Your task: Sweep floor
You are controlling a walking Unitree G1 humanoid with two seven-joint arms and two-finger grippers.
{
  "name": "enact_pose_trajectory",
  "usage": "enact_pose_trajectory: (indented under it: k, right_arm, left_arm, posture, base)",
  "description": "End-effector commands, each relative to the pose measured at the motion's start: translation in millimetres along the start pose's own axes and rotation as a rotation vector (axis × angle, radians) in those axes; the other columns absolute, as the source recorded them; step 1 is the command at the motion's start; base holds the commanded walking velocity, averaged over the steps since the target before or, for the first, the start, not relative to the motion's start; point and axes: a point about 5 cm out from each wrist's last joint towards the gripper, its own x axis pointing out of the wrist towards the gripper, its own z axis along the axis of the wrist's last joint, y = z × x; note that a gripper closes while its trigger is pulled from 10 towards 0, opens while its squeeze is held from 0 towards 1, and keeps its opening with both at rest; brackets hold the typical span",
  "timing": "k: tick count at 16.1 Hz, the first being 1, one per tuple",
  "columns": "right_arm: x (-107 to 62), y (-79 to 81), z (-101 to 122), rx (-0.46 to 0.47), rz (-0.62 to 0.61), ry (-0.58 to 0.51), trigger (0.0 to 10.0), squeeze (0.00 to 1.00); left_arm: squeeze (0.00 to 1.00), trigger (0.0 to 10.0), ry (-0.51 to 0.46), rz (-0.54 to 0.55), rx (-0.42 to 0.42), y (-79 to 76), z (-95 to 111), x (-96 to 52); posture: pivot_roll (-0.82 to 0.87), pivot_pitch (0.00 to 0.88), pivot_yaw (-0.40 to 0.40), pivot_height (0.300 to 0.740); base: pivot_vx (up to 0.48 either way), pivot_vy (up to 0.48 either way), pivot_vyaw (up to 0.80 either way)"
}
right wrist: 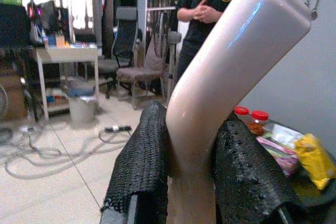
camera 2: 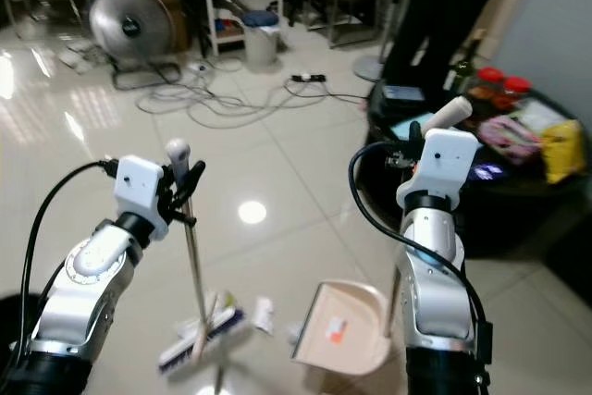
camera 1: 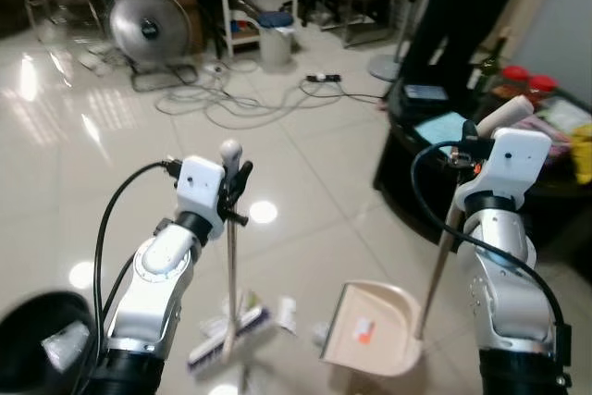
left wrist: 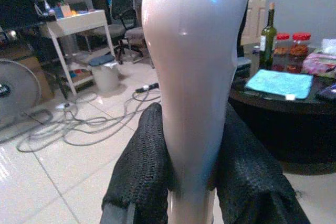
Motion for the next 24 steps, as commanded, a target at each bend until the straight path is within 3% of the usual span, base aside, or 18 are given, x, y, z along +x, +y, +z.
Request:
enact_pose_trajectory:
  k: [1,3,6,8,13,24]
  right_arm:
    - [1.3,2.7,10,0.011,0.013,-0.041,10.0,0.00]
    - [0.1,1.9,8,0.006,0.017,-0.035,10.0,0.00]
    - [-1.8,1.7,7,0.004,0.019,-0.029,10.0,0.00]
    - [-3.5,1.4,5,-0.003,0.020,-0.021,10.0,0.00]
    - [-4.4,0.4,1,0.006,0.022,-0.002,10.0,0.00]
    - [-5.2,1.6,0,-0.015,0.049,-0.002,10.0,0.00]
  left_arm:
    - [0.00,10.0,-0.043,0.021,0.033,4.7,10,2.6]
    - [0.00,10.0,-0.002,0.074,-0.013,9.2,8,5.8]
    - [0.00,10.0,-0.023,0.072,0.029,8.7,11,6.1]
    - [0.00,10.0,-0.016,0.061,0.016,4.9,10,5.6]
    - [0.00,10.0,-0.123,0.031,0.045,-4.2,23,7.0]
    - [0.00,10.0,-0.149,0.048,0.032,-5.2,24,4.7]
  posture:
    - [0.03,0.014,-0.001,0.740]
    - [0.03,0.012,0.000,0.740]
    - [0.02,0.011,0.002,0.740]
    - [0.02,0.010,0.000,0.740]
    - [0.02,0.006,-0.002,0.740]
    - [0.02,0.021,-0.008,0.740]
  base:
    - [0.000,-0.420,0.00]
    - [0.000,0.240,0.00]
    - [0.000,0.259,0.00]
    - [0.000,0.000,0.00]
    - [0.000,0.000,0.00]
    - [0.340,0.000,-0.04]
